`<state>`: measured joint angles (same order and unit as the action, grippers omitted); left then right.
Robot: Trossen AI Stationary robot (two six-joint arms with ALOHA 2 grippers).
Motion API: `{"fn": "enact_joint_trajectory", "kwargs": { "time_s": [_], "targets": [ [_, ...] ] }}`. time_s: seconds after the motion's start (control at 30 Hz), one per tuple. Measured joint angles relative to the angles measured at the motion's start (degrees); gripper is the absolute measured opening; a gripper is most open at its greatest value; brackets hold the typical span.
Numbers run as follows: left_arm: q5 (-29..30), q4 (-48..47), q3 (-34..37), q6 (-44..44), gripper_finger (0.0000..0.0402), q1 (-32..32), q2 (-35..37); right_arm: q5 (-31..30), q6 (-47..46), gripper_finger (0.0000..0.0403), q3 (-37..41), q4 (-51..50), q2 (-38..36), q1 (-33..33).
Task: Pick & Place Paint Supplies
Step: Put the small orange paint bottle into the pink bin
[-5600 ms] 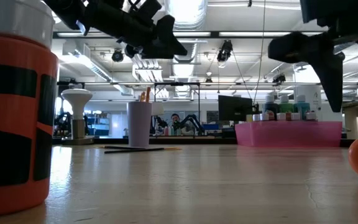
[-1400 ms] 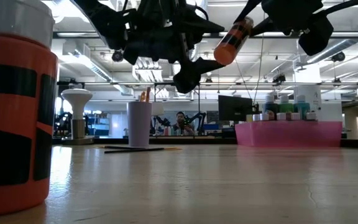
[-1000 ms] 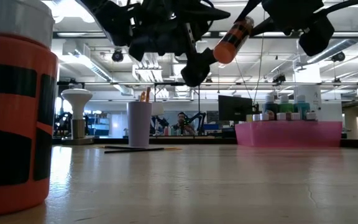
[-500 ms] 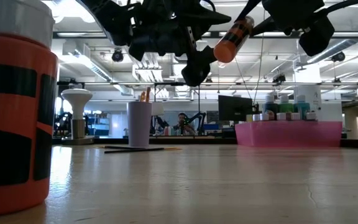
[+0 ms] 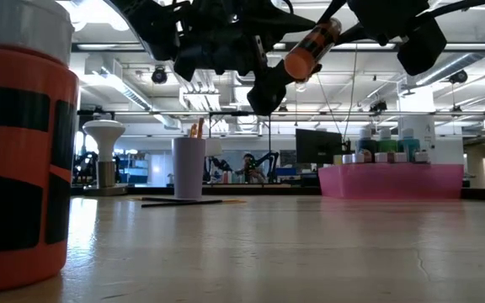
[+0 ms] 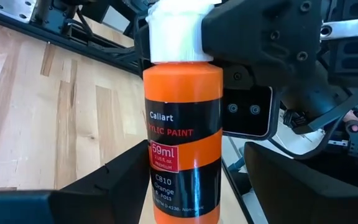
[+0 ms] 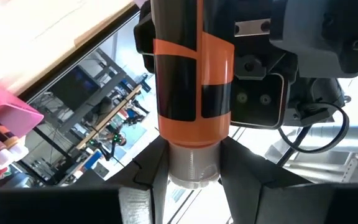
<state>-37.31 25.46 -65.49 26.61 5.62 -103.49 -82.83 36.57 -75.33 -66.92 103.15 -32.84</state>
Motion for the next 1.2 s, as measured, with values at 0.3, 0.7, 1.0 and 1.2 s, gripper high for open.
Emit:
{"fn": "enact_joint_trajectory", "kwargs": {
  "time_s": [0.3, 0.7, 1.0, 1.2],
  "targets": [
    [0.89, 0.02, -0.52, -0.06, 0.0259, -0.06, -0.67, -0.02, -0.18, 0.0110, 0.00, 0.28, 0.00, 0.33],
    [1.41, 0.30, -0.59, -0.08, 0.0259, 0.00, -0.67, 0.37, -0.02, 0.0110, 0.00, 0.39, 0.00, 0.28],
    [1.54, 0.12, -0.59, -0.26, 0.0224, 0.00, -0.67, 0.40, 0.98, 0.0110, 0.00, 0.43, 0.00, 0.26],
    [1.67, 0.04, -0.59, -0.67, 0.0189, 0.03, -0.67, 0.35, 0.92, 0.0110, 0.00, 0.46, 0.00, 0.22]
  ]
}}
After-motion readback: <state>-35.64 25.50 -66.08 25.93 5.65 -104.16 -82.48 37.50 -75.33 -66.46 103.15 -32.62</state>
